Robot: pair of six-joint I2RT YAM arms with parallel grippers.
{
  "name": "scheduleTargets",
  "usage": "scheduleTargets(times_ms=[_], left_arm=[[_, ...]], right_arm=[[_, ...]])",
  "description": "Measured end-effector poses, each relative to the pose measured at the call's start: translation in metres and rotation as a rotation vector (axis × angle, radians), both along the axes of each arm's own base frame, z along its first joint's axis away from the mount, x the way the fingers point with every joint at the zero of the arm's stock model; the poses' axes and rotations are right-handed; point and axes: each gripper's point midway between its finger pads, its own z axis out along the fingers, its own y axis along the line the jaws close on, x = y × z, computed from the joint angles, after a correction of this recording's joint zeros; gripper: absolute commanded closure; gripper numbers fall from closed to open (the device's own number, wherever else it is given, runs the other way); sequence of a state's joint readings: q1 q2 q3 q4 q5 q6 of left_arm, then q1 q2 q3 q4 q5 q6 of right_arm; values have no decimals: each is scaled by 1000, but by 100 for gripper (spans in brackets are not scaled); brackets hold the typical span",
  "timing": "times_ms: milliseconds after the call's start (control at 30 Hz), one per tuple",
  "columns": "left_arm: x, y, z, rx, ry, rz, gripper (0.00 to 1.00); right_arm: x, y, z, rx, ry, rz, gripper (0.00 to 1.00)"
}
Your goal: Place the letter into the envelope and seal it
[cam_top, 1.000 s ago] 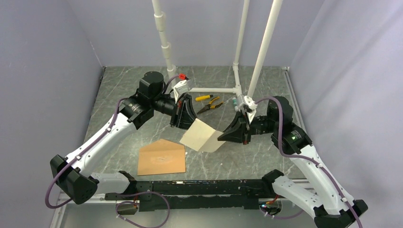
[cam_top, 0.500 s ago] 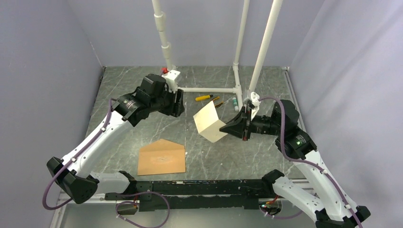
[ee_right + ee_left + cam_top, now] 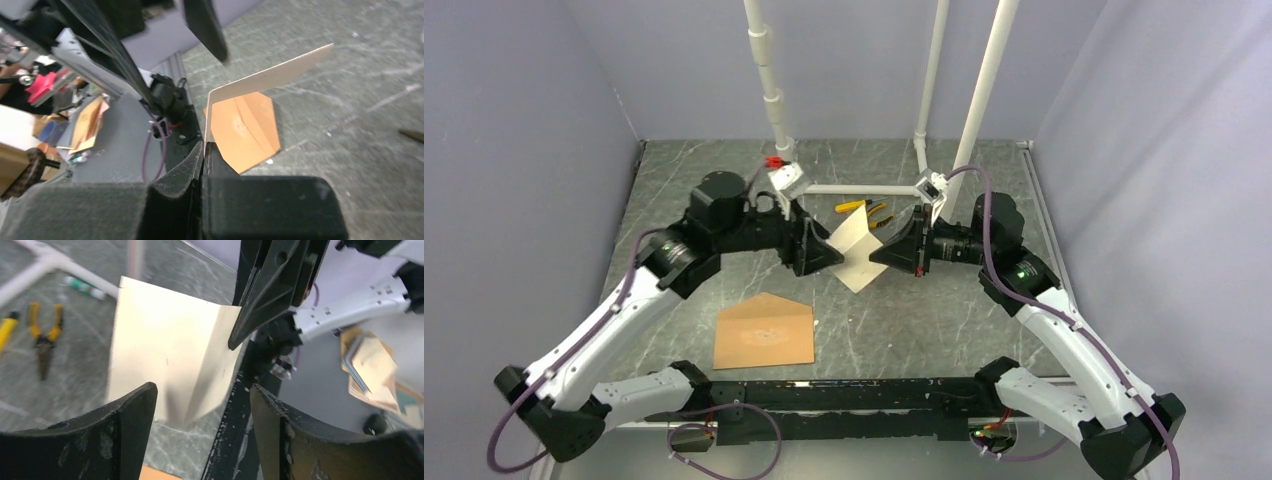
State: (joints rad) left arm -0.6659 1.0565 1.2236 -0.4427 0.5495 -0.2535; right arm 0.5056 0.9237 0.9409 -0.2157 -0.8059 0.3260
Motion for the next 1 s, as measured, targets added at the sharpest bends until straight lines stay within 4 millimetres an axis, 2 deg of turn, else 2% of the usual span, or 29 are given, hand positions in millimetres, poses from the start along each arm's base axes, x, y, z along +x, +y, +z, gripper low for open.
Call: scheduleTargets(times_ms=[67,133,267,500,600,767,800,867,900,1000], left_arm=[[-8,-16,-7,3,21,-87,30],[-15,-32,-26,36,64,-168,34],[-28,-48,-51,83,118,-271,45],[-39,-46,-37,50,59,-330,56],[-44,-43,-31,39,38,-344,67],[-47,-42,-28,33,20,-362,94],[-48,-42,-28,33,20,-365,97],[-48,-41,-28,35,19,-367,98],[-48,-41,-29,36,16,-369,98],[-48,-41,-28,36,14,-364,97]], right_arm=[[-6,4,12,44,-9,42,100],[-12,7,20,71,-14,77,100],[-20,9,24,89,-12,121,100],[-24,9,21,82,6,147,100],[-25,9,19,73,14,148,100],[-25,9,19,69,12,152,100],[-26,9,19,70,13,156,100],[-27,9,19,71,17,168,100],[-28,10,20,72,18,170,93],[-27,10,20,72,32,166,50]])
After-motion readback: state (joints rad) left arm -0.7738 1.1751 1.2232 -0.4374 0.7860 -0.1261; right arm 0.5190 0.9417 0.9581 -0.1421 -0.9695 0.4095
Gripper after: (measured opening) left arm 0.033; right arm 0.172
